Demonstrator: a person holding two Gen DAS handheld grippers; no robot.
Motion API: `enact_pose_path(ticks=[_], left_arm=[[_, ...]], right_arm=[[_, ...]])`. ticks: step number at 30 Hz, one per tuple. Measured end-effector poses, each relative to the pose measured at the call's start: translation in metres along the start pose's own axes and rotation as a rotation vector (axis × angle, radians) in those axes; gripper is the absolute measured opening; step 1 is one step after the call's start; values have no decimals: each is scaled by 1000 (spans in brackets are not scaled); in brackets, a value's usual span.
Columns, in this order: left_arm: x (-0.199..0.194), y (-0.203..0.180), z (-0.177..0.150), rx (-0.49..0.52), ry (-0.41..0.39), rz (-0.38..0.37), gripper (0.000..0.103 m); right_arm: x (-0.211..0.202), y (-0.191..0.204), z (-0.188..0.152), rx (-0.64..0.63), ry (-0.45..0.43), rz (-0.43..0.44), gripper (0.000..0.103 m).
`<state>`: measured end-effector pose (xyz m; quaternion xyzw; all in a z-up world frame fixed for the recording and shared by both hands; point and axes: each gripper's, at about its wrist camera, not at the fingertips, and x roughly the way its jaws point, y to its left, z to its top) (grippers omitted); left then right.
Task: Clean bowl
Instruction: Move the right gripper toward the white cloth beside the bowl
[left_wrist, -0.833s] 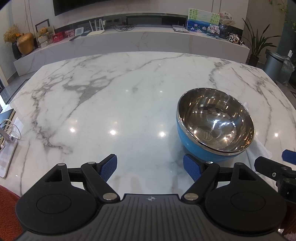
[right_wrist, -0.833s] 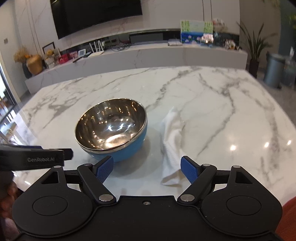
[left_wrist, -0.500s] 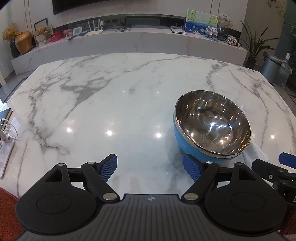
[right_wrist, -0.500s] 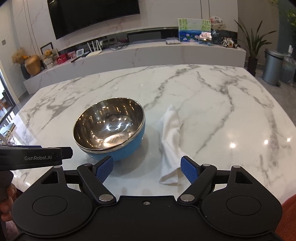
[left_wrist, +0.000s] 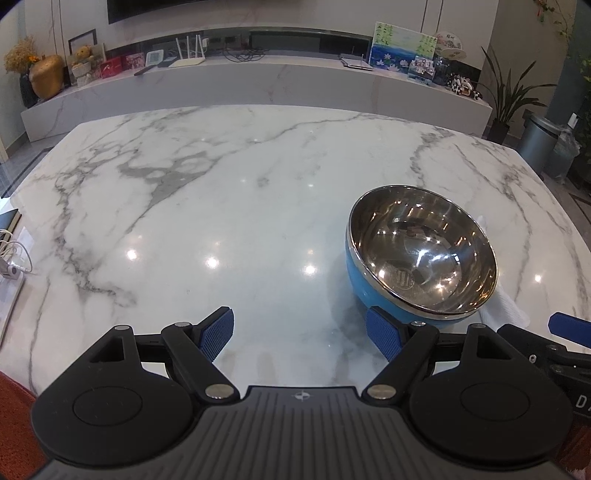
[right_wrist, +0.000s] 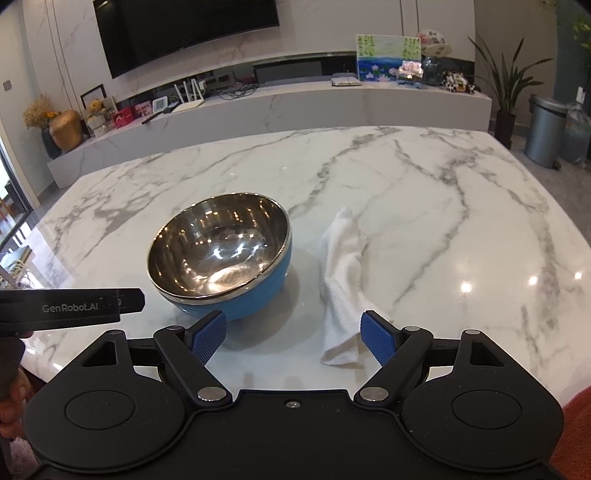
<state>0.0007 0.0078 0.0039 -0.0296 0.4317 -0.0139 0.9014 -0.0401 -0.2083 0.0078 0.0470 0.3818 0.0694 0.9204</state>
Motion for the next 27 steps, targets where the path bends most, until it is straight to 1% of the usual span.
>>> enact_pose_path(ticks=[3, 4, 7, 11, 17, 27], left_arm=[[-2, -1, 0, 16, -17, 28, 77], [-2, -2, 0, 24, -19, 39, 75], [0, -1, 1, 14, 4, 37, 75], [2, 2, 0, 3, 17, 31, 70], [0, 2, -1, 3, 17, 39, 70], [-1, 1, -1, 5, 28, 46, 70]], right_arm=[[0, -2, 0, 3, -1, 4, 79], [0, -3, 0, 3, -2, 6, 79], [0, -2, 1, 3, -2, 12, 79], [-1, -2, 1, 2, -6, 12, 79], [-2, -3, 0, -3, -13, 11, 79], [-1, -1, 0, -26, -2, 16, 79]])
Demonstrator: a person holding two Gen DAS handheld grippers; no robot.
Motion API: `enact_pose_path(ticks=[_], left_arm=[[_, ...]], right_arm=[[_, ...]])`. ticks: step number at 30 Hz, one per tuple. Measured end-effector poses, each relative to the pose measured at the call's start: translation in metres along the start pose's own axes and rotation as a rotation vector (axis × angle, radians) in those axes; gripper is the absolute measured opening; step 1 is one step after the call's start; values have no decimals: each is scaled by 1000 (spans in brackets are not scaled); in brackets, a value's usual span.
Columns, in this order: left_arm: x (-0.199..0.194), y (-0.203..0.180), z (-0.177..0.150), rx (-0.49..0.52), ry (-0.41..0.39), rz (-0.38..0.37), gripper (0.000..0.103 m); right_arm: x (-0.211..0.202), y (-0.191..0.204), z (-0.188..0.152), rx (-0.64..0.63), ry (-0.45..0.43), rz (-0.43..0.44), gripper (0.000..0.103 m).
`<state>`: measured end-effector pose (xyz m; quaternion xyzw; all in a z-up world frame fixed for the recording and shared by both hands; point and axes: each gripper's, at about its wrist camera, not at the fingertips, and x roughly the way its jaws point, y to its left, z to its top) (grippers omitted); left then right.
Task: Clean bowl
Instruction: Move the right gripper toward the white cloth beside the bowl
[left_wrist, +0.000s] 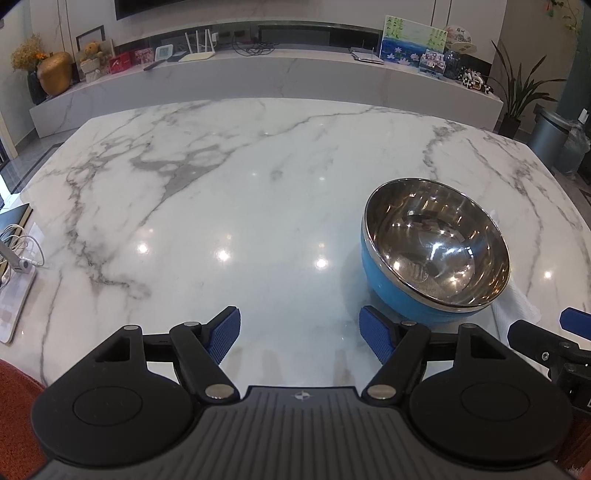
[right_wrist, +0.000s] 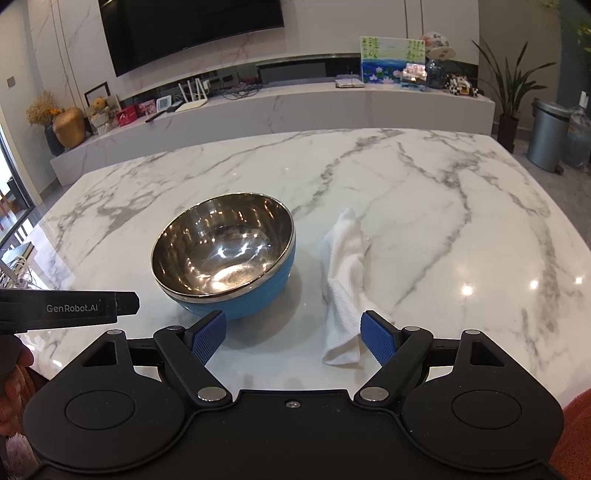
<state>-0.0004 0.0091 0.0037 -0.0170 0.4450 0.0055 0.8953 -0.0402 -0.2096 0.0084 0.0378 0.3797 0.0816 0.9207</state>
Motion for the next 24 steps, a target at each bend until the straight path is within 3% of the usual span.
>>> enact_pose_path(ticks=[24], left_arm=[[4, 6, -1, -39, 18, -43, 70]], right_arm=[[5, -1, 1, -22, 13, -33, 79]])
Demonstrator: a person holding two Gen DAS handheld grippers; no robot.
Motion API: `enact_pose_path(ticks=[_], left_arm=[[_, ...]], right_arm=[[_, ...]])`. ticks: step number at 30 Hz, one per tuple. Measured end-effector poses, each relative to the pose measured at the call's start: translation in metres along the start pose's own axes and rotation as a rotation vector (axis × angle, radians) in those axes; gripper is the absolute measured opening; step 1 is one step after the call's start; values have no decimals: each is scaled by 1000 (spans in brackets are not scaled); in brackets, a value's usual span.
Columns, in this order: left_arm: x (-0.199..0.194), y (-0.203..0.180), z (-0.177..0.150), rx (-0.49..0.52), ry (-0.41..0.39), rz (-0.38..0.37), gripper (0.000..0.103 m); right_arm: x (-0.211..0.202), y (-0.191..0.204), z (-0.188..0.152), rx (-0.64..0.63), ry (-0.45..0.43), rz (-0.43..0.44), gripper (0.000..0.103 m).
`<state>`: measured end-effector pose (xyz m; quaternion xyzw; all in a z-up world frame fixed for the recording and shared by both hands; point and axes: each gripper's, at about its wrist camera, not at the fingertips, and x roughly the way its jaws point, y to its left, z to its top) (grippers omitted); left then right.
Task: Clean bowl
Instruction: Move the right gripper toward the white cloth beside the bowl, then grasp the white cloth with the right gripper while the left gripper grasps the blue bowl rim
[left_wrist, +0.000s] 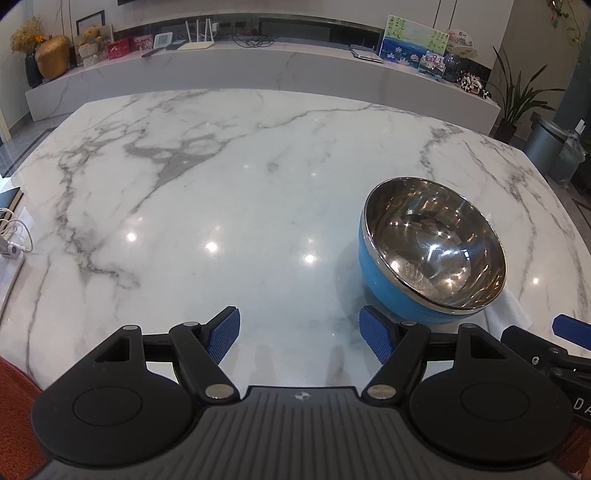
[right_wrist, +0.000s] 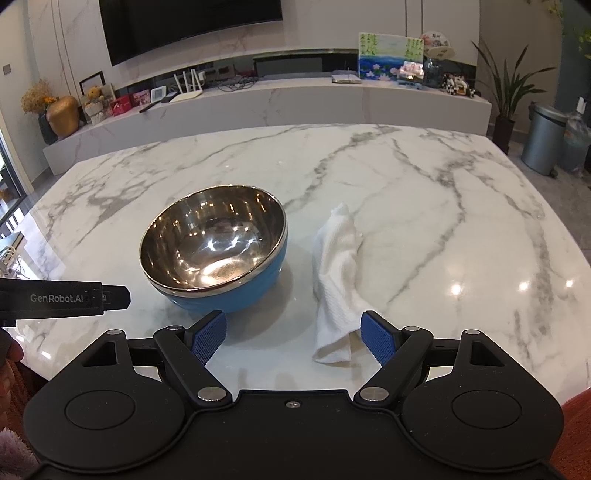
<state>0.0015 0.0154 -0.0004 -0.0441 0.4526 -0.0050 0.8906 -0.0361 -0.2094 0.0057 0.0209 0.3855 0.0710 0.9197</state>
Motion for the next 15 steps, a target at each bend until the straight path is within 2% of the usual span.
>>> enact_pose_path(ticks=[7, 15], left_arm=[[-1, -1, 9, -7, 7, -22, 70], [-1, -18, 38, 62, -17, -74, 74]], right_arm=[[1, -1, 5, -33, -12, -17, 79], [13, -13, 15, -42, 4, -15, 79]])
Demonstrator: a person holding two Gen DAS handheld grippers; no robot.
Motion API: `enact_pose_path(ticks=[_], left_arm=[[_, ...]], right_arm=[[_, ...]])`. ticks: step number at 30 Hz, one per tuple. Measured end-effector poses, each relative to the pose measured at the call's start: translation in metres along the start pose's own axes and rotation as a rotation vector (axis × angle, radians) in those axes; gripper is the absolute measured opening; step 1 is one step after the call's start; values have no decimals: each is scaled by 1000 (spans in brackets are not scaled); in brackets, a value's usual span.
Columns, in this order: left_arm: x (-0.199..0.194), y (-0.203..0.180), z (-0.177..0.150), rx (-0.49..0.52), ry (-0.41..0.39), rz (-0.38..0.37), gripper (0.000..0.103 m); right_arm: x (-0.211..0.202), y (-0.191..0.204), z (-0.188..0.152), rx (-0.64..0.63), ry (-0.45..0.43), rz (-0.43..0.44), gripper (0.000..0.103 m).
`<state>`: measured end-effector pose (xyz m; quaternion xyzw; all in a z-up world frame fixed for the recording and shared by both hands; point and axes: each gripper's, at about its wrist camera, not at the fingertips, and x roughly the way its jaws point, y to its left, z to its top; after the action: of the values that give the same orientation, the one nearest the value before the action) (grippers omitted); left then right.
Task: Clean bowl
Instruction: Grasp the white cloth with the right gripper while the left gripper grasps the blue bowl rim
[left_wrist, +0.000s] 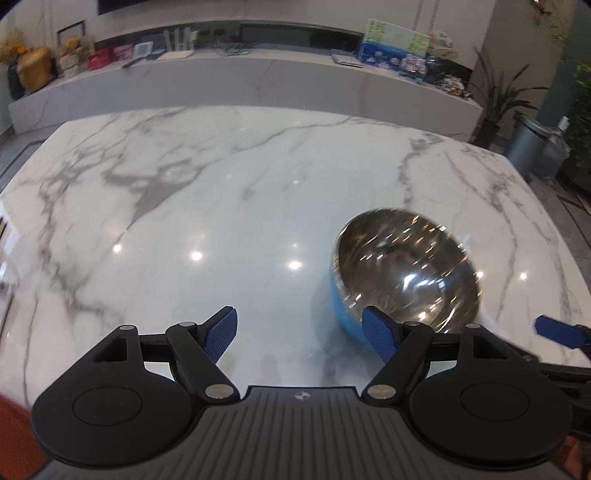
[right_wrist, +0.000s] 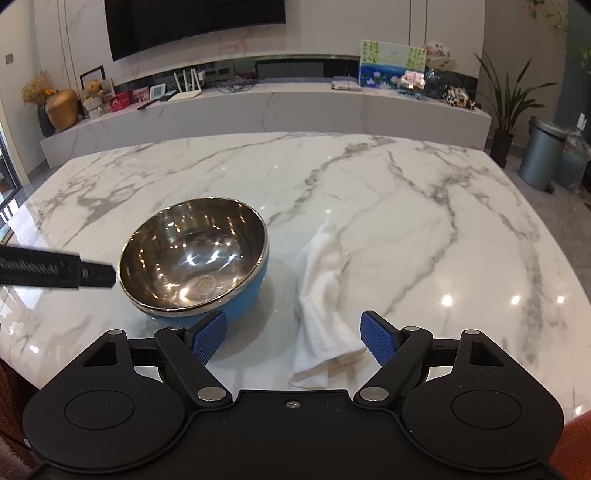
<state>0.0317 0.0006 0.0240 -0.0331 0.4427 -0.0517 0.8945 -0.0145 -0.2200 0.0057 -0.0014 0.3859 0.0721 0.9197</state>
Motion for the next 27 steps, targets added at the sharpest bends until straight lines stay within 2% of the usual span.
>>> enact_pose_path(ticks=[6, 11, 13, 15, 20, 22, 24, 27], left_arm=[[21, -9, 17, 9, 38, -61, 74], [39, -12, 20, -3, 78, -89, 74], [44, -13, 20, -3, 94, -83, 71], [48, -13, 20, -7, 109, -81, 68], [57, -10, 19, -20, 142, -74, 63], [59, -9, 19, -25, 155, -75, 61], [62, -8, 18, -29, 167, -78, 60], [65, -7, 16, -28, 181, -79, 56]], right_arm=[[12, -9, 4, 3, 6, 5, 79], [25, -6, 5, -52, 34, -13, 77], [31, -4, 4, -73, 40, -21, 69], [35, -2, 3, -87, 44, -26, 57], [48, -2, 2, -107, 57, -36, 56], [52, -2, 3, -115, 62, -41, 48], [55, -4, 2, -115, 73, -42, 34], [59, -5, 1, -108, 83, -40, 22]])
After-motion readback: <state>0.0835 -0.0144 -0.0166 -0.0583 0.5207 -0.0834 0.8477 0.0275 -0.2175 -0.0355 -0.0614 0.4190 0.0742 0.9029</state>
